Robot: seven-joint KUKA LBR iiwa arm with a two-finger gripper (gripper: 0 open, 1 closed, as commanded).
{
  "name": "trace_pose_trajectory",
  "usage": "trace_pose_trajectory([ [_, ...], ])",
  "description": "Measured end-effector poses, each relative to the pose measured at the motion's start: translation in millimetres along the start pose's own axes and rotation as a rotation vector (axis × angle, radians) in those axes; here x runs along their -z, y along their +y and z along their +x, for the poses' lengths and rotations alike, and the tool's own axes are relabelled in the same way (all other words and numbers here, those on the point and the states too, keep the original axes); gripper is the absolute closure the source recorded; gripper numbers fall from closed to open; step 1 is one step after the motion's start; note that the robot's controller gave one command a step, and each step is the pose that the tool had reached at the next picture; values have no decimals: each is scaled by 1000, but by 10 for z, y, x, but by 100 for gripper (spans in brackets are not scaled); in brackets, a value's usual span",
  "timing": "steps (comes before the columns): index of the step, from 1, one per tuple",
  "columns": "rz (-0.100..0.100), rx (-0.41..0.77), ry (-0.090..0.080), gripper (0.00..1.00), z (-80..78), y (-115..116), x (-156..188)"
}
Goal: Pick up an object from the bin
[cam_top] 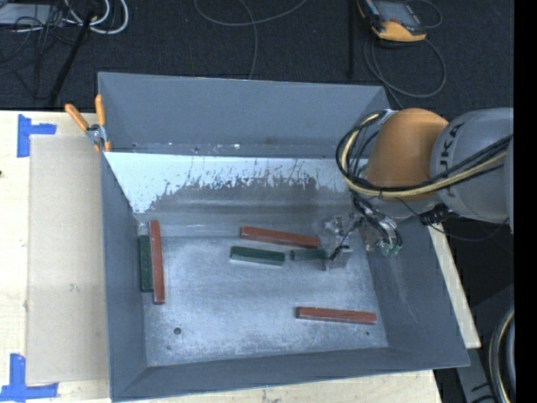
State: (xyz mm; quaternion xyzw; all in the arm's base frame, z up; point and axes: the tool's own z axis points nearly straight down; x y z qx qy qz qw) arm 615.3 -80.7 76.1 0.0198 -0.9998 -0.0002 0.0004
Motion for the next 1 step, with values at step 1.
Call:
trace_pose_trajectory([
  [1, 4, 206, -11, 100, -12, -227, 1527],
])
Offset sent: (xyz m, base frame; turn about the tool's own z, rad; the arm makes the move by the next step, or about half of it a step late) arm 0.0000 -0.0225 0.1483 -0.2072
